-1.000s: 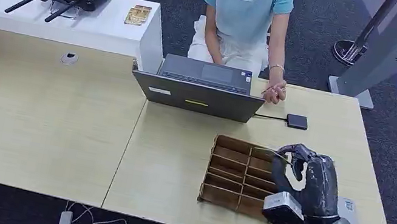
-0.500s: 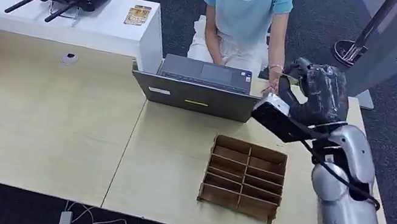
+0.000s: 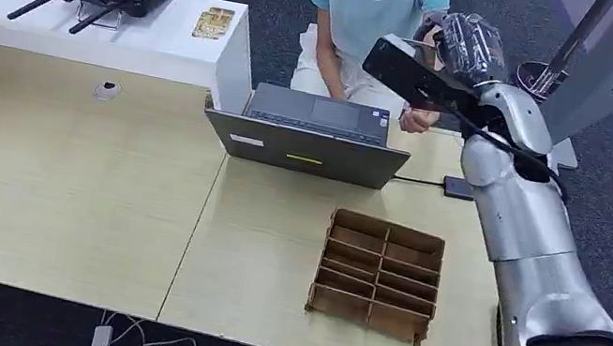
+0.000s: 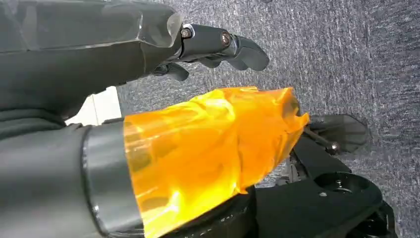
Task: Pass the card to the sensor for recognition and then transmit it.
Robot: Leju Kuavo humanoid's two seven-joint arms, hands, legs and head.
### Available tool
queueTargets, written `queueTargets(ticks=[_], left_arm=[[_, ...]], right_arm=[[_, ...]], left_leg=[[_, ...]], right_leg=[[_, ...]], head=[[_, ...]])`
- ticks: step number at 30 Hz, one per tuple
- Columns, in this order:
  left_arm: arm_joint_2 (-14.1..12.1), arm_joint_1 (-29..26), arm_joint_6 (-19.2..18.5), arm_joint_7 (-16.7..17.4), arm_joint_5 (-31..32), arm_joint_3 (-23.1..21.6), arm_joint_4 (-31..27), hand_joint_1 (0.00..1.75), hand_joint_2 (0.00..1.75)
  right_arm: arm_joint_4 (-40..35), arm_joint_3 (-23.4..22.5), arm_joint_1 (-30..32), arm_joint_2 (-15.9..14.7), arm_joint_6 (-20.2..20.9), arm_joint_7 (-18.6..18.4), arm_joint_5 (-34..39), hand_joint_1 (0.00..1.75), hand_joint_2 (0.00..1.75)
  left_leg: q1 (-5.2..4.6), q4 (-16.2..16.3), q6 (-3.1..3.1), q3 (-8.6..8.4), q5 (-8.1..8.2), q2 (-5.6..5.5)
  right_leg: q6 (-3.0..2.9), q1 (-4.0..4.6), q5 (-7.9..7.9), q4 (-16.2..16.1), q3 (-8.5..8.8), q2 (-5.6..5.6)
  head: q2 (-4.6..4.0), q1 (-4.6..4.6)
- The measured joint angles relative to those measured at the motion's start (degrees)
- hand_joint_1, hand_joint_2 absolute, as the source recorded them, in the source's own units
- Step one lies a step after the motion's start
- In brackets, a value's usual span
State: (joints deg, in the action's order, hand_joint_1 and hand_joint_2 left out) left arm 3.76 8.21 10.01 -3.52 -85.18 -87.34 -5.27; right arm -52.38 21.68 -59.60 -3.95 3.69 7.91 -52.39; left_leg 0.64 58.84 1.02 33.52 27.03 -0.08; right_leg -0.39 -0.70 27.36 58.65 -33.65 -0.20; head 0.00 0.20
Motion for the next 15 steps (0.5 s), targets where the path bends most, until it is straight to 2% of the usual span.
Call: queueTargets(ticks=[4, 9, 15], left_arm=[[-0.17, 0.06, -0.28, 0.0, 0.33, 0.0, 0.0, 0.0, 0.0], [-0.24, 0.05, -0.42, 0.02, 0.31, 0.0, 0.0, 0.0, 0.0], [-0.24, 0.03, -0.42, 0.35, 0.07, 0.0, 0.0, 0.0, 0.0]], right_arm=[[8.96, 0.0, -4.18, 2.11, 0.63, -1.09, 0.13, 1.75, 1.75], [16.59, 0.0, -7.4, 4.04, 0.44, -2.47, 0.09, 1.75, 1.75], [22.14, -0.48, -8.81, 4.83, -0.72, -3.02, 0.06, 1.75, 1.75]], left_leg=[[0.0, 0.0, 0.0, -0.01, 0.0, 0.03], [0.0, 0.01, 0.0, -0.01, 0.0, 0.0], [-0.01, 0.01, 0.0, 0.0, 0.0, 0.0]], right_leg=[[0.0, 0.0, -0.01, 0.0, -0.02, 0.04], [0.0, 0.0, -0.01, 0.0, -0.02, 0.01], [0.0, 0.0, -0.01, 0.0, -0.02, 0.01]], head=[[0.02, 0.0], [0.0, 0.0], [0.02, 0.0]])
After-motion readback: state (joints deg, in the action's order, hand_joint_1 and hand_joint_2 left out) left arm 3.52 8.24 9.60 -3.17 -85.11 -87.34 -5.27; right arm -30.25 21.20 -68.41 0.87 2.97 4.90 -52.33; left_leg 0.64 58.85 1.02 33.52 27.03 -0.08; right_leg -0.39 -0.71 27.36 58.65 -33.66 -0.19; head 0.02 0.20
